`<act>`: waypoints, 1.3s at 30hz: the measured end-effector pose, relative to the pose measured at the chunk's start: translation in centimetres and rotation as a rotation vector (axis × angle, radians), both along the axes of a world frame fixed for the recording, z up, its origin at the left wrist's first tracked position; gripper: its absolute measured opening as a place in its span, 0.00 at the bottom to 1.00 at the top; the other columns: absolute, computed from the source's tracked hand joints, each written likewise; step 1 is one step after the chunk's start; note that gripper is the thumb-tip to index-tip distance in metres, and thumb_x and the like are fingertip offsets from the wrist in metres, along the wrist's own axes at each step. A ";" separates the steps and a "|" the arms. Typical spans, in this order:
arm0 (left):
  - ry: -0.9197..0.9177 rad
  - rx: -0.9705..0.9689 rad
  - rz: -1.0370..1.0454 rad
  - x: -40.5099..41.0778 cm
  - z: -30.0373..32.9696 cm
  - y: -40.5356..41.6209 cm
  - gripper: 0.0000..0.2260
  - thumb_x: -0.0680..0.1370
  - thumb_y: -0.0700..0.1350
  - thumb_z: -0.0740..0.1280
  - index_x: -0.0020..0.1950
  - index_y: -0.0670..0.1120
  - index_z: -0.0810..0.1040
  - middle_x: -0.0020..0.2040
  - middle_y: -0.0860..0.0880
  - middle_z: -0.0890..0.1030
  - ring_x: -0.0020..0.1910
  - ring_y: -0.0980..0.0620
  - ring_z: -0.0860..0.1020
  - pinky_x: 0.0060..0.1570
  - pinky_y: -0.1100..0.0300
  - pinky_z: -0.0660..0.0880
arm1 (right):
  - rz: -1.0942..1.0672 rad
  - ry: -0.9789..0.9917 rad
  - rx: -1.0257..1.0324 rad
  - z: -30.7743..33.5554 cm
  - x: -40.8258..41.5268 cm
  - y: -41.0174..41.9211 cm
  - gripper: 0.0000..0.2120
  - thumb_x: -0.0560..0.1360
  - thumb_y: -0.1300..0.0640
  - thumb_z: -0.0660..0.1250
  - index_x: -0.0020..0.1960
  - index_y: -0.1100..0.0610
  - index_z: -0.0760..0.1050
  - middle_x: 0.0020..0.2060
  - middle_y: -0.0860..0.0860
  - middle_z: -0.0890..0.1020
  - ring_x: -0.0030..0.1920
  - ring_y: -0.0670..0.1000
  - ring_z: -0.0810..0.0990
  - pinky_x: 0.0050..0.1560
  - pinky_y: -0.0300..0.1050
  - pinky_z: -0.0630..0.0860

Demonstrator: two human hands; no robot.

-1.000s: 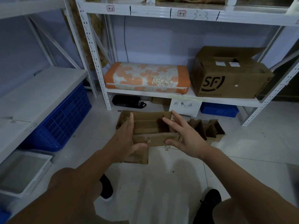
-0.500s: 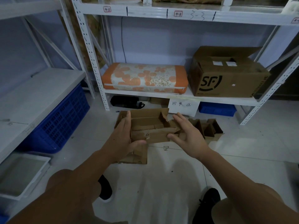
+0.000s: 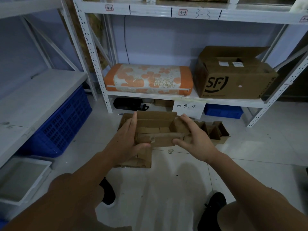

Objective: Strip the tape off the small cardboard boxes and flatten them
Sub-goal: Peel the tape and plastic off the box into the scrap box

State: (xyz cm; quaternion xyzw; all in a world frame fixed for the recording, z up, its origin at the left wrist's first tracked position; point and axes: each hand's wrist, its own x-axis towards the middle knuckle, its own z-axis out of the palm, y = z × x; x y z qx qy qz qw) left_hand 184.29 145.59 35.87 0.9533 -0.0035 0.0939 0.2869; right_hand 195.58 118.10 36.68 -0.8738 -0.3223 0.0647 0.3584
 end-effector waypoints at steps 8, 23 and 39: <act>0.066 -0.220 0.059 0.4 -0.4 -1.0 0.54 0.76 0.62 0.73 0.83 0.54 0.33 0.80 0.52 0.59 0.76 0.54 0.63 0.75 0.47 0.67 | -0.160 0.357 0.228 -1.5 -0.9 1.0 0.41 0.77 0.37 0.66 0.82 0.44 0.50 0.67 0.44 0.71 0.64 0.46 0.76 0.65 0.42 0.73; -0.049 -0.363 0.054 1.4 1.4 -2.1 0.55 0.70 0.61 0.79 0.74 0.78 0.35 0.70 0.53 0.66 0.67 0.57 0.70 0.68 0.52 0.71 | -0.189 0.488 0.639 0.6 -1.2 2.6 0.40 0.69 0.57 0.80 0.76 0.53 0.64 0.62 0.52 0.81 0.61 0.49 0.82 0.60 0.51 0.81; -0.004 -0.079 0.018 -0.1 2.2 -0.9 0.61 0.67 0.63 0.80 0.85 0.50 0.42 0.81 0.63 0.33 0.82 0.57 0.47 0.77 0.43 0.66 | -0.196 0.424 0.556 0.8 -2.3 2.3 0.45 0.62 0.59 0.84 0.74 0.55 0.68 0.62 0.47 0.81 0.62 0.44 0.81 0.62 0.54 0.81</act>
